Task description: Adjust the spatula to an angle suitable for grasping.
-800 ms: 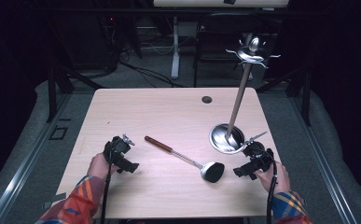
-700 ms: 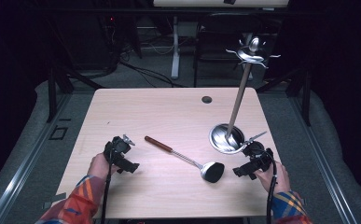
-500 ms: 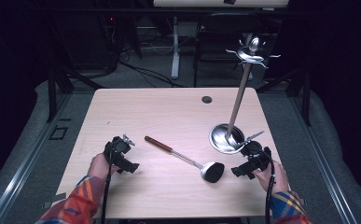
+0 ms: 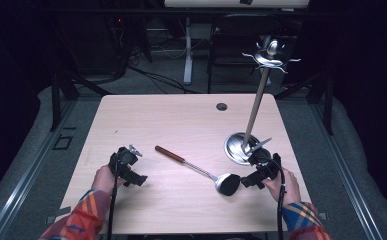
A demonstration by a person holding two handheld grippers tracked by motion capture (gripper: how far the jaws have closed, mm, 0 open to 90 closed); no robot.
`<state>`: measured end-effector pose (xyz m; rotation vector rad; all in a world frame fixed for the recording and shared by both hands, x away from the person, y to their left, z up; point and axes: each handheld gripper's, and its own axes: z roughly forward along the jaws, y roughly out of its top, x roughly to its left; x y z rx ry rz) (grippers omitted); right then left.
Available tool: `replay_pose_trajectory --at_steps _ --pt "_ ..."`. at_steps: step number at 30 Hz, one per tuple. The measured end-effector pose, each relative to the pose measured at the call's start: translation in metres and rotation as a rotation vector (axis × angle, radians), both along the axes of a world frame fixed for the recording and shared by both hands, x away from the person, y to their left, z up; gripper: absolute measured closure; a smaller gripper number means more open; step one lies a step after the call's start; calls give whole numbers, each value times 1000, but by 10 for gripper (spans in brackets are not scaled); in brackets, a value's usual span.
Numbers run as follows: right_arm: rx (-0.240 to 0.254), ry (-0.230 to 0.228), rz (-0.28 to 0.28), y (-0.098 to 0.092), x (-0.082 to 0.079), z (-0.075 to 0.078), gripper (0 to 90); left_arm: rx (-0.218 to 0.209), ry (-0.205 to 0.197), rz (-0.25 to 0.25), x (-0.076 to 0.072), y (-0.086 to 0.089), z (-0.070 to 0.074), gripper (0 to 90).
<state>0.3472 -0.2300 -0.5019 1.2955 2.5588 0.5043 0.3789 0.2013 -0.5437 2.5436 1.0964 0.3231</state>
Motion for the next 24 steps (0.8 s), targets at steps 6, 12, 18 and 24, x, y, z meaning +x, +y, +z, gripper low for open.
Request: replay_pose_trajectory --at_steps 6,12,18,24 --pt "19 18 33 8 1 -1 4 3 3 -2 0 -1 0 49" --pt "-14 12 72 20 6 -2 8 2 3 -5 0 -1 0 49" --pt "-15 10 109 35 10 -3 11 -3 1 -6 0 -2 0 49" --pt "-18 8 137 49 14 -4 43 -5 2 -7 0 -2 0 49"
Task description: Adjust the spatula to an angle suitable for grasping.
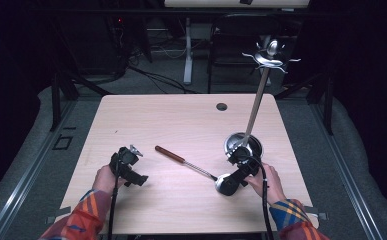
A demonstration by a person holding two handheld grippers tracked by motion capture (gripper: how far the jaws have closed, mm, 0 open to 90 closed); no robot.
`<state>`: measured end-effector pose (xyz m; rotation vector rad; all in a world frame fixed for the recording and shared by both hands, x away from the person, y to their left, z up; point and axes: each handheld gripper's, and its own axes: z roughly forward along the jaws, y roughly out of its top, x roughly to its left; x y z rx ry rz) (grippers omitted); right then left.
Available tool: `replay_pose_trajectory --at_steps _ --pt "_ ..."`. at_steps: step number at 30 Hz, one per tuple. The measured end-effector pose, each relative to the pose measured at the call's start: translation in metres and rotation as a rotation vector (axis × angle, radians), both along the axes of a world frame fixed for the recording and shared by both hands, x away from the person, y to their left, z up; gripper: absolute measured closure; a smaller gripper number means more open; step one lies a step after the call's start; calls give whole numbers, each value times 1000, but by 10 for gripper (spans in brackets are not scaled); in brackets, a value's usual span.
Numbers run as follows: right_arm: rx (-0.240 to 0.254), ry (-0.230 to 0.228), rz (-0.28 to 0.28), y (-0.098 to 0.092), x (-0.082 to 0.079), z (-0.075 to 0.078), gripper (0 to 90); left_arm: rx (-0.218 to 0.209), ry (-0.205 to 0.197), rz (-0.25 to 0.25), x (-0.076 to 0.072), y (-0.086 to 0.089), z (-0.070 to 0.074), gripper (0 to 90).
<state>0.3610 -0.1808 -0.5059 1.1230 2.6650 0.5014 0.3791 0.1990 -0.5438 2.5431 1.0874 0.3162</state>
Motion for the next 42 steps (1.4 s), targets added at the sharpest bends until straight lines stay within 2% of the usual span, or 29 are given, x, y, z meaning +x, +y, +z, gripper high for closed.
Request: replay_pose_trajectory --at_steps 2,4,6,7,8,9,10,11,13,15,16,17,20,22,24,29,32,37,42 --pt "-3 5 8 4 2 -1 62 2 1 -1 0 0 0 49" --pt "16 -2 1 6 3 -3 88 1 0 1 0 0 0 49" --pt "2 10 19 11 6 -3 112 1 -1 1 0 1 0 49" --pt "-11 15 35 17 8 -5 161 -2 -3 4 0 1 0 49" --pt "-11 15 35 17 8 -5 161 -2 -3 4 0 1 0 50" --pt "-18 11 40 23 9 -7 220 1 3 3 0 1 0 49" --pt "-18 11 40 23 9 -7 220 1 3 3 0 1 0 50" --pt "-18 12 59 30 11 -11 310 1 0 1 1 0 -1 50" --pt "-26 13 70 32 12 -11 329 -1 -4 2 0 0 -1 50" --pt "-31 28 103 44 14 -17 419 2 4 1 1 0 -1 50" --pt "-31 28 103 44 14 -17 419 2 4 1 1 0 -1 50" --pt "-45 30 128 51 15 -20 489 1 2 1 0 0 -1 51" --pt "-66 32 159 61 17 -23 547 2 4 3 1 0 -1 51" --pt "-51 30 163 67 18 -28 572 2 4 2 1 0 -1 52" --pt "-83 34 179 71 20 -29 597 3 5 2 1 0 -1 52" --pt "-78 49 186 75 25 -35 653 7 5 0 1 1 -1 54" --pt "-94 51 193 76 26 -38 725 9 6 1 1 1 -1 55" --pt "-95 50 196 78 25 -39 802 10 8 1 0 0 -1 56" --pt "-104 50 199 79 25 -39 822 10 6 0 0 0 -1 56"
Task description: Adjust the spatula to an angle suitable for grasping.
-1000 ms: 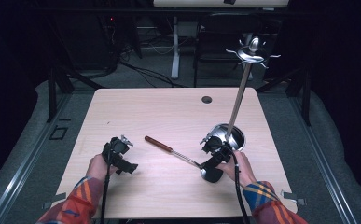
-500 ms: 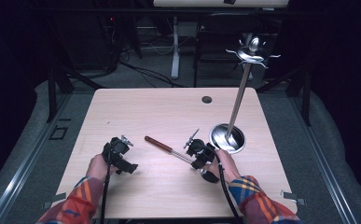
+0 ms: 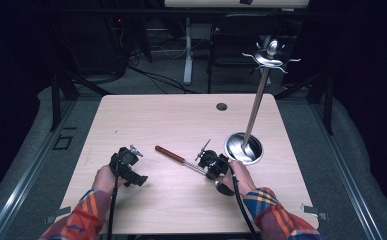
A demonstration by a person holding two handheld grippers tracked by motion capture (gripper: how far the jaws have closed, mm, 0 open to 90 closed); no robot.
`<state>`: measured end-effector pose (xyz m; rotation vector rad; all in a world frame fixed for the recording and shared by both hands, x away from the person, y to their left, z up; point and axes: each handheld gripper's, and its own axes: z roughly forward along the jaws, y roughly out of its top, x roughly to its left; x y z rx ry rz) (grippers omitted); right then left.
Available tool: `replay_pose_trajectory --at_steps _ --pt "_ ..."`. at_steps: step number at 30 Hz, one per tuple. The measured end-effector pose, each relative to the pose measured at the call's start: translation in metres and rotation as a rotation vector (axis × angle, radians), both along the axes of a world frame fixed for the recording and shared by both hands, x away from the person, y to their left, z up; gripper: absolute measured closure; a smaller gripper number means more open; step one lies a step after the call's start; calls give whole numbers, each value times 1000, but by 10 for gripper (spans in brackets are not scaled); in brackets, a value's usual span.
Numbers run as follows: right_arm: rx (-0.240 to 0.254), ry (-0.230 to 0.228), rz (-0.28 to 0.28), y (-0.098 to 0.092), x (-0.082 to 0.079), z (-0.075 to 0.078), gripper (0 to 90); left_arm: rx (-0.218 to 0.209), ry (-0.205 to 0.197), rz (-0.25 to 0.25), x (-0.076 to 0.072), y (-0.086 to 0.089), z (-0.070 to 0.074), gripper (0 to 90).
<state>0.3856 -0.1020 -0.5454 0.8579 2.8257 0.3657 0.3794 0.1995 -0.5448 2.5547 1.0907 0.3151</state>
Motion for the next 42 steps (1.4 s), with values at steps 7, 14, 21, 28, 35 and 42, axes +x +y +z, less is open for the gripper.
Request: replay_pose_trajectory --at_steps 7,14,21,28,35,42 --pt "-6 -2 -2 0 -1 0 828 0 0 -1 0 0 0 57" --pt "-7 15 -22 -3 -2 0 828 0 -1 -1 -1 1 1 58" --pt "-31 28 -23 -11 -4 1 828 -3 -3 -1 -1 1 1 58" --pt "-36 41 -29 -22 -9 1 827 -2 -7 0 -1 2 2 58" --pt "-65 51 -34 -35 -15 1 826 -2 -7 3 -2 3 2 58" --pt "-71 59 -34 -42 -21 0 825 -6 -4 2 -2 4 3 57"
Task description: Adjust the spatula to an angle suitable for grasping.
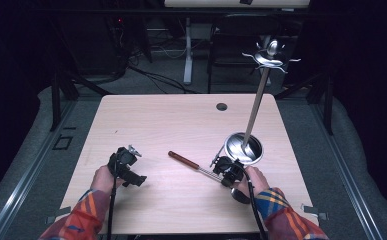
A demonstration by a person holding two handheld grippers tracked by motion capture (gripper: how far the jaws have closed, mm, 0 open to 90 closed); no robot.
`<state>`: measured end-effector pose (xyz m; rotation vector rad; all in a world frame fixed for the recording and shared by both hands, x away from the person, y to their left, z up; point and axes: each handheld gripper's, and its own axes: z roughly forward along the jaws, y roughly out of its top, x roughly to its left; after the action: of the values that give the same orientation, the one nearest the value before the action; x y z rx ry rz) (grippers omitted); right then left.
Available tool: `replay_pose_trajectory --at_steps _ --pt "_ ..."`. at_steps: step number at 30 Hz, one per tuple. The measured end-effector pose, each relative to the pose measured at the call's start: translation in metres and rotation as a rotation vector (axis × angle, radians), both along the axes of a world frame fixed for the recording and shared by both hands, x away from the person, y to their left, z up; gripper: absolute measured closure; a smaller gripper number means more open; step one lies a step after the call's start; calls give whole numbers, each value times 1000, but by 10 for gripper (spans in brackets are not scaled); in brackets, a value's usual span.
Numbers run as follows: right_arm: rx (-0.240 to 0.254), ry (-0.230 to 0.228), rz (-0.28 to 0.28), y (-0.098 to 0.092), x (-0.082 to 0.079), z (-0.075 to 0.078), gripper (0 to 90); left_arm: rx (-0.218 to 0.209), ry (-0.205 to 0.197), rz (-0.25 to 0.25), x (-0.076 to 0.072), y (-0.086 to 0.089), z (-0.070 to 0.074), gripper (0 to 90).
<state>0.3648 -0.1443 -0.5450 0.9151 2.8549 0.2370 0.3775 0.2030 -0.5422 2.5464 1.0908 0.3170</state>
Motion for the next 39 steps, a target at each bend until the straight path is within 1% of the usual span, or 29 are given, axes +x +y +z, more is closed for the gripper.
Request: replay_pose_trajectory --at_steps 5,6,7,13,16,18,19,20,21,22,24,25,26,27,29,30,32,33,34,35,37,38,39 --pt "-10 -4 -2 -5 -3 0 825 -2 0 -2 0 0 0 57" --pt "-6 3 -6 -6 -4 0 825 -2 0 -3 0 0 0 56" --pt "-14 1 -9 -9 -6 0 825 -3 -3 -2 0 0 0 56" --pt "-18 10 -16 -15 -9 0 824 -4 -2 -3 0 0 0 56" --pt "-31 8 -13 -16 -10 1 825 -3 1 -4 0 0 0 56" --pt "-22 12 -21 -19 -11 0 825 -2 2 -4 0 0 0 56" --pt "-34 19 -19 -21 -12 1 825 -3 2 -4 0 0 0 56" --pt "-31 23 -24 -22 -13 1 824 -2 2 -4 0 0 0 56" --pt "-41 22 -24 -23 -13 2 824 -2 2 -4 0 0 0 56" --pt "-26 25 -31 -25 -14 1 824 -1 3 -5 0 0 0 56" --pt "-44 32 -29 -28 -15 2 824 -1 4 -5 0 -1 0 57" --pt "-33 35 -37 -30 -16 1 824 0 4 -5 0 -1 0 57" --pt "-33 35 -37 -30 -16 1 824 0 4 -5 0 -1 0 57" --pt "-32 32 -41 -35 -18 1 824 -1 1 -5 0 -1 0 57" --pt "-38 38 -43 -36 -18 1 824 0 1 -5 0 -1 0 57" --pt "-41 37 -50 -40 -20 2 823 0 1 -5 0 -1 0 57" --pt "-31 38 -54 -43 -21 1 821 -1 2 -7 0 -1 -1 58" --pt "-35 48 -56 -44 -22 2 817 2 4 -8 0 -1 -1 58" --pt "-35 48 -56 -44 -22 2 817 2 4 -8 0 -1 -1 58" --pt "-15 44 -74 -45 -22 1 784 1 4 -7 0 -2 -1 58" --pt "-29 44 -59 -44 -20 3 761 2 3 -9 0 -2 -1 58" --pt "-11 38 -67 -43 -20 2 750 1 4 -9 0 -2 -1 58" --pt "-14 36 -56 -43 -20 4 738 0 3 -6 0 -2 -1 58"
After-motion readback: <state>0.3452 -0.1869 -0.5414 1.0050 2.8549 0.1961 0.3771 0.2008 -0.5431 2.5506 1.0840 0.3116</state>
